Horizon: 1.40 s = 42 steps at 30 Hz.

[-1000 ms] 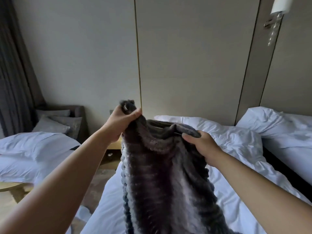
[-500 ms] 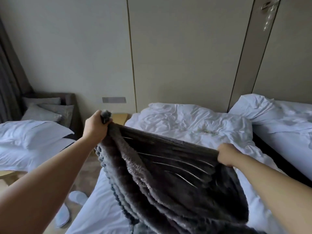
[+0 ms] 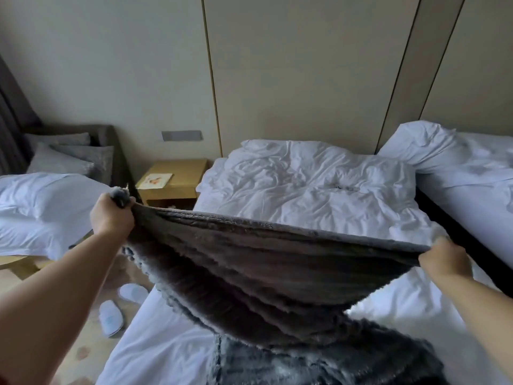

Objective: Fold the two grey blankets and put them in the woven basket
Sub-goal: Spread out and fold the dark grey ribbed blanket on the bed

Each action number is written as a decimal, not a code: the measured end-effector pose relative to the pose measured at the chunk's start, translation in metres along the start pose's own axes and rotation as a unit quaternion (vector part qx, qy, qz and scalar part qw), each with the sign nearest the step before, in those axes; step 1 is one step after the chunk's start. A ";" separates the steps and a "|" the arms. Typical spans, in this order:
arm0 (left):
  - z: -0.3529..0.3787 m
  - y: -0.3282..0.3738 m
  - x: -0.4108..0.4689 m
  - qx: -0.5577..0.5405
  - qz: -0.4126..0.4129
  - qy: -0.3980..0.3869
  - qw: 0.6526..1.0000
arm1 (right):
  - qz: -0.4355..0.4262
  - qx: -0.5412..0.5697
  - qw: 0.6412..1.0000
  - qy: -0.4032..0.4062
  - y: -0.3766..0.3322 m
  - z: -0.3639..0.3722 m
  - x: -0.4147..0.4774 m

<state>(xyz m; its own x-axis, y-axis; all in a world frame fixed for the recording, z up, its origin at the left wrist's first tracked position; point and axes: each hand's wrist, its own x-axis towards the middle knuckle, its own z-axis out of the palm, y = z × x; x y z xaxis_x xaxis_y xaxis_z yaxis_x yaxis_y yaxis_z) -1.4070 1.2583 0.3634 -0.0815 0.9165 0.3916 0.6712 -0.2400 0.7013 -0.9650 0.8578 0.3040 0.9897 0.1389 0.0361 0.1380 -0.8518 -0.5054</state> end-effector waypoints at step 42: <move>0.045 0.029 0.006 -0.358 -0.233 -0.132 0.894 | 0.106 0.623 0.767 -0.115 -0.029 -0.062 0.051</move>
<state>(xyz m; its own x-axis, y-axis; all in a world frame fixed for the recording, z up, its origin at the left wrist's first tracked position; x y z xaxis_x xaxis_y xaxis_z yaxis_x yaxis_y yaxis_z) -1.3543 1.2710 0.3592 0.0112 0.9914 -0.1301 -0.0424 0.1305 0.9905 -0.9155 0.8582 0.3734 0.9316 0.2723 -0.2408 -0.3112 0.2551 -0.9155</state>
